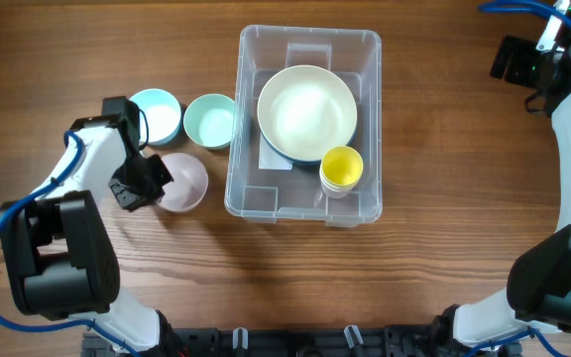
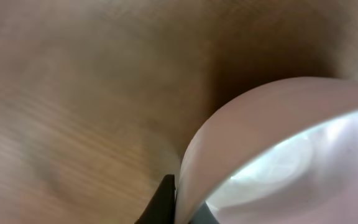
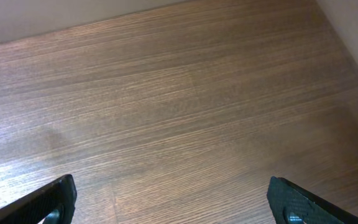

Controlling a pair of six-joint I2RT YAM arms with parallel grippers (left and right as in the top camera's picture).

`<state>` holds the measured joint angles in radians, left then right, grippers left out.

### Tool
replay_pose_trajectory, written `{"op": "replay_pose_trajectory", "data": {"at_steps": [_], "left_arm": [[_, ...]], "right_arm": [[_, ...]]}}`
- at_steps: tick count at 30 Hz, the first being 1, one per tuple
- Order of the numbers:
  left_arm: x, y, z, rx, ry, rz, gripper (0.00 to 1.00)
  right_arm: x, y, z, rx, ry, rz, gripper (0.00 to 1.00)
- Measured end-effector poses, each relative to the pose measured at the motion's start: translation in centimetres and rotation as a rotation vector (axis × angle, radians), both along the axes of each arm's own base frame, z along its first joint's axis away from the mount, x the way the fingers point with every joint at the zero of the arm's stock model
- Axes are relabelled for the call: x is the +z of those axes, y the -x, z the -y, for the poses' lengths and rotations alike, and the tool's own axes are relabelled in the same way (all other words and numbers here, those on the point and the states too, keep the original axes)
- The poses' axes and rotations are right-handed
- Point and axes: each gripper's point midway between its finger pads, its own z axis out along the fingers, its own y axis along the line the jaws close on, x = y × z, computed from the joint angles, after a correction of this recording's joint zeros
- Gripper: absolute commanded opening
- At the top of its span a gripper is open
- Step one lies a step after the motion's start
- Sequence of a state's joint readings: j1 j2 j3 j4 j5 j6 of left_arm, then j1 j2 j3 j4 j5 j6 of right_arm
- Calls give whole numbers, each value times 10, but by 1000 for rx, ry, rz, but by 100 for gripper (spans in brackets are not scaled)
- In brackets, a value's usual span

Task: Pack container
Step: 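Release the yellow cup and move the left gripper to the pink bowl, then grasp the pink bowl rim and carry it into the bin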

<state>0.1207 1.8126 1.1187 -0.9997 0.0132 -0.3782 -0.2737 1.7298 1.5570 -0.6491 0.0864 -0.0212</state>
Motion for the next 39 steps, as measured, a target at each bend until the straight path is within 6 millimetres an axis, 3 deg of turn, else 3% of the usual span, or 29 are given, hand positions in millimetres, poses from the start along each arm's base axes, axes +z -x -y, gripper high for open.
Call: {"op": "replay_pose_trajectory", "data": {"at_steps": [3, 7, 9, 12, 14, 17, 19, 27, 36, 39], "left_arm": [[12, 16, -7, -3, -39, -68, 4], [40, 8, -17, -8, -92, -39, 4], [70, -16, -19, -5, -103, 69, 4], [132, -61, -10, -16, -91, 325, 4], [170, -83, 7, -53, -60, 487, 4], [207, -90, 45, -145, 7, 619, 4], [211, -84, 70, -207, 50, 623, 4], [194, -59, 160, -454, 148, 542, 6], [155, -38, 201, -578, 162, 392, 5], [145, -35, 208, -598, 162, 362, 13]], "right_arm": [[0, 0, 0, 0, 0, 0, 100], [0, 0, 0, 0, 0, 0, 100], [0, 0, 0, 0, 0, 0, 100], [0, 0, 0, 0, 0, 0, 100], [0, 0, 0, 0, 0, 0, 100], [0, 0, 0, 0, 0, 0, 100], [0, 0, 0, 0, 0, 0, 100], [0, 0, 0, 0, 0, 0, 100], [0, 0, 0, 0, 0, 0, 100], [0, 0, 0, 0, 0, 0, 100]]}}
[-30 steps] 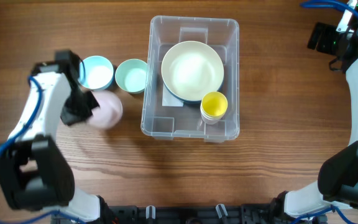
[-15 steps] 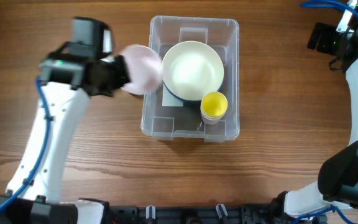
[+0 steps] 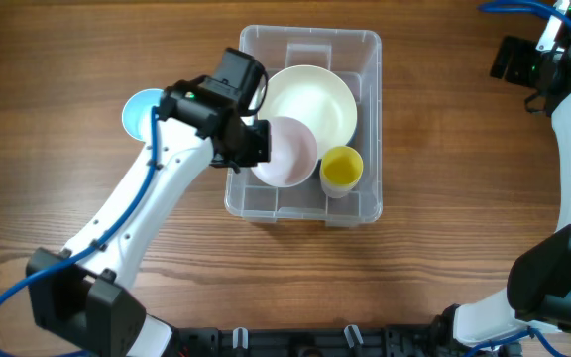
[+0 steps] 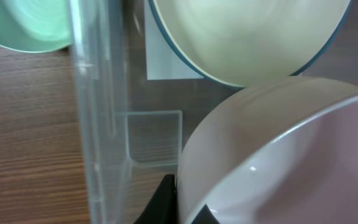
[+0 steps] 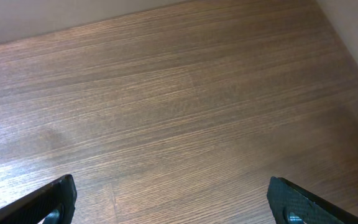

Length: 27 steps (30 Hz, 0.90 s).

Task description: Pack container

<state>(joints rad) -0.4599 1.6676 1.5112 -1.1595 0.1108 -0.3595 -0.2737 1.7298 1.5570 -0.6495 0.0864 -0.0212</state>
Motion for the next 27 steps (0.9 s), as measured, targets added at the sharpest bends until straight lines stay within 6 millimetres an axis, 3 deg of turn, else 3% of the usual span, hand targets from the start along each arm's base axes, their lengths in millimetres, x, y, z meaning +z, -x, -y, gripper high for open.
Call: {"op": "replay_pose_trajectory", "data": {"at_steps": [1, 2, 5, 12, 15, 20, 24, 27], "left_arm": [[-2, 1, 2, -8, -4, -5, 40], [-4, 2, 4, -14, -5, -10, 54], [-4, 3, 6, -23, -7, -11, 61], [-1, -7, -5, 17, 1, 5, 63], [10, -24, -20, 72, 10, 45, 63], [31, -52, -63, 199, 1, 119, 59], [33, -61, -96, 286, -18, 131, 52], [33, -63, -101, 300, -13, 135, 35]], "right_arm": [[0, 0, 0, 0, 0, 0, 100], [0, 0, 0, 0, 0, 0, 100], [0, 0, 0, 0, 0, 0, 100], [0, 0, 0, 0, 0, 0, 100], [0, 0, 0, 0, 0, 0, 100], [0, 0, 0, 0, 0, 0, 100], [0, 0, 0, 0, 0, 0, 100], [0, 0, 0, 0, 0, 0, 100]]}}
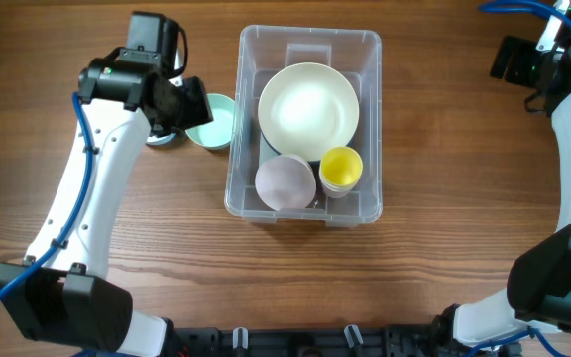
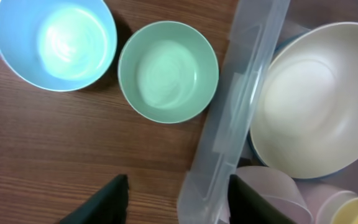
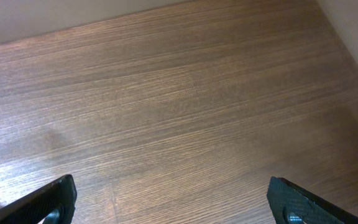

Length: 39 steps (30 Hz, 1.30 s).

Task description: Pack container

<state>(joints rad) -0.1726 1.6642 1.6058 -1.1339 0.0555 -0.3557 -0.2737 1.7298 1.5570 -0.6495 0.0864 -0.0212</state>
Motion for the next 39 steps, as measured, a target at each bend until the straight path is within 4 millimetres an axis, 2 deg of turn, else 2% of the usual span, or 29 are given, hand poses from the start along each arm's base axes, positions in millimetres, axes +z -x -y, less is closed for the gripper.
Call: {"op": "replay_pose_trajectory", "data": {"at_steps": [2, 3, 9, 14, 22, 32, 34, 39], "left_arm": [[0, 1, 4, -6, 13, -2, 7], [0, 1, 6, -15, 18, -2, 4], [0, 7, 29, -82, 29, -4, 4], [-1, 14, 62, -168, 36, -3, 4], [-24, -19, 124, -281, 71, 90, 4], [-83, -15, 145, -328, 35, -38, 4], [-92, -8, 149, -363, 36, -73, 4], [-98, 16, 153, -464, 22, -150, 4]], "right_arm": [[0, 0, 0, 0, 0, 0, 100], [0, 0, 0, 0, 0, 0, 100], [0, 0, 0, 0, 0, 0, 100], [0, 0, 0, 0, 0, 0, 100], [0, 0, 0, 0, 0, 0, 100], [0, 0, 0, 0, 0, 0, 100], [0, 0, 0, 0, 0, 0, 100], [0, 0, 0, 0, 0, 0, 100]]}}
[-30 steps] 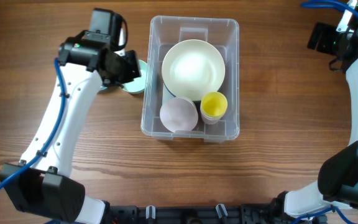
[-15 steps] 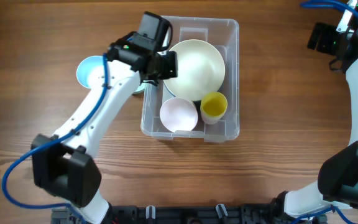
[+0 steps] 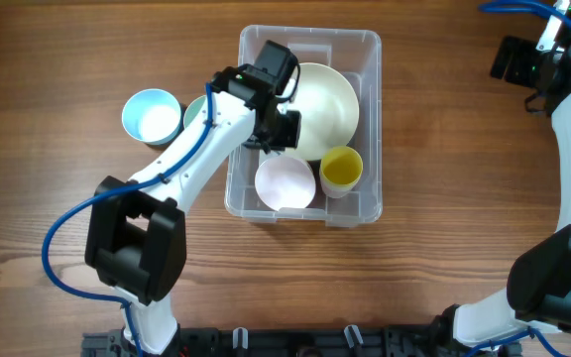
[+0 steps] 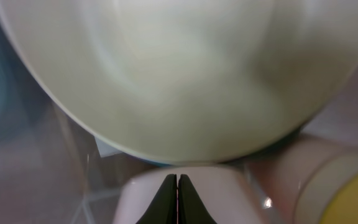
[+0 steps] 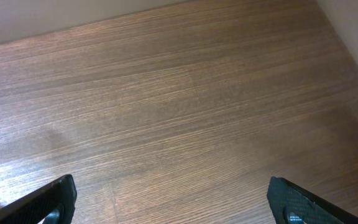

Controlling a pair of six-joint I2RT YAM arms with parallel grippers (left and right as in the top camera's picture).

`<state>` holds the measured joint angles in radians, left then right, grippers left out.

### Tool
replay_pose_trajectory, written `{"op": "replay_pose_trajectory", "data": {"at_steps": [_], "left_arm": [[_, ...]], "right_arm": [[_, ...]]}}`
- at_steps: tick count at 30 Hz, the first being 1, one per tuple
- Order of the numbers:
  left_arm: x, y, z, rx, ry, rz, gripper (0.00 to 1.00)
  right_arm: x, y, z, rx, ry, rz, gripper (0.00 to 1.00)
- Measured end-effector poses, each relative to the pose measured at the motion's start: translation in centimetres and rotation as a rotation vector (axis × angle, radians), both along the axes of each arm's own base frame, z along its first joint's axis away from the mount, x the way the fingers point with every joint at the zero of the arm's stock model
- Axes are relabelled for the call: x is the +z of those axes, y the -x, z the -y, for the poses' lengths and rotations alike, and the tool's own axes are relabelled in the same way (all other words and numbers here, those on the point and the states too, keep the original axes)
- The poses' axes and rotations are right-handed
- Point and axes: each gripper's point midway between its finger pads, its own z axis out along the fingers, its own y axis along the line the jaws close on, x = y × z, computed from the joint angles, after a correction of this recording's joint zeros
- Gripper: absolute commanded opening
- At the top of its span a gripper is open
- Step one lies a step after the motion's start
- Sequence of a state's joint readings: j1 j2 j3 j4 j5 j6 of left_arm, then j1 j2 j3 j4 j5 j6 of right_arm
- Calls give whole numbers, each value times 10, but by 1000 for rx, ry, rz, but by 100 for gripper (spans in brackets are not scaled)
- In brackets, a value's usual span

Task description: Pack container

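A clear plastic container holds a large cream bowl, a pink bowl and a yellow cup. My left gripper hangs inside the container over the near edge of the cream bowl. Its fingers are pressed together with nothing between them, just above the pink bowl. The yellow cup shows at the lower right. A blue bowl and a green bowl, partly hidden by the arm, stand left of the container. My right gripper is open over bare wood.
The right arm stands along the table's right edge, far from the container. Wooden tabletop surrounds the container on all sides.
My left gripper was open above the table by the green and blue bowls. Now it is shut and empty inside the container, between the cream and pink bowls. The right arm has not moved.
My left gripper was shut on the pink bowl's rim on the table left of the container. Then it held that bowl over the container. Later the pink bowl sat in the container and the gripper was open over the green bowl. Now it is back in the container, shut.
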<state>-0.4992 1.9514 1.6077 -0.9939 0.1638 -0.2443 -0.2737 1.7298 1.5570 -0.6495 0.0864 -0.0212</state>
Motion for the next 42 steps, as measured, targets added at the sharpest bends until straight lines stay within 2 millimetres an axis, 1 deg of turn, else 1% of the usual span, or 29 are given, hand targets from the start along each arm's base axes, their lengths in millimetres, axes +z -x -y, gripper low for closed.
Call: {"op": "replay_pose_trajectory", "data": {"at_steps": [3, 6, 11, 13, 16, 23, 26, 32, 38, 42], "left_arm": [[-3, 17, -4, -53, -32, -54, 4], [-4, 28, -10, -86, -58, -91, 4], [-5, 30, -11, -112, -64, -92, 4], [-4, 27, -10, -112, -62, -78, 4], [-3, 16, -6, -101, -51, -36, 4], [5, -13, 9, -69, 8, 85, 4], [6, -16, 10, -68, 14, 96, 4], [3, -4, 7, -75, 4, 47, 4], [-1, 20, 5, -121, -32, -31, 4], [0, 25, 4, -143, -41, -39, 4]], "right_arm": [[0, 0, 0, 0, 0, 0, 100], [0, 0, 0, 0, 0, 0, 100], [0, 0, 0, 0, 0, 0, 100], [0, 0, 0, 0, 0, 0, 100], [0, 0, 0, 0, 0, 0, 100], [0, 0, 0, 0, 0, 0, 100], [0, 0, 0, 0, 0, 0, 100], [0, 0, 0, 0, 0, 0, 100], [0, 0, 0, 0, 0, 0, 100], [0, 0, 0, 0, 0, 0, 100]]}}
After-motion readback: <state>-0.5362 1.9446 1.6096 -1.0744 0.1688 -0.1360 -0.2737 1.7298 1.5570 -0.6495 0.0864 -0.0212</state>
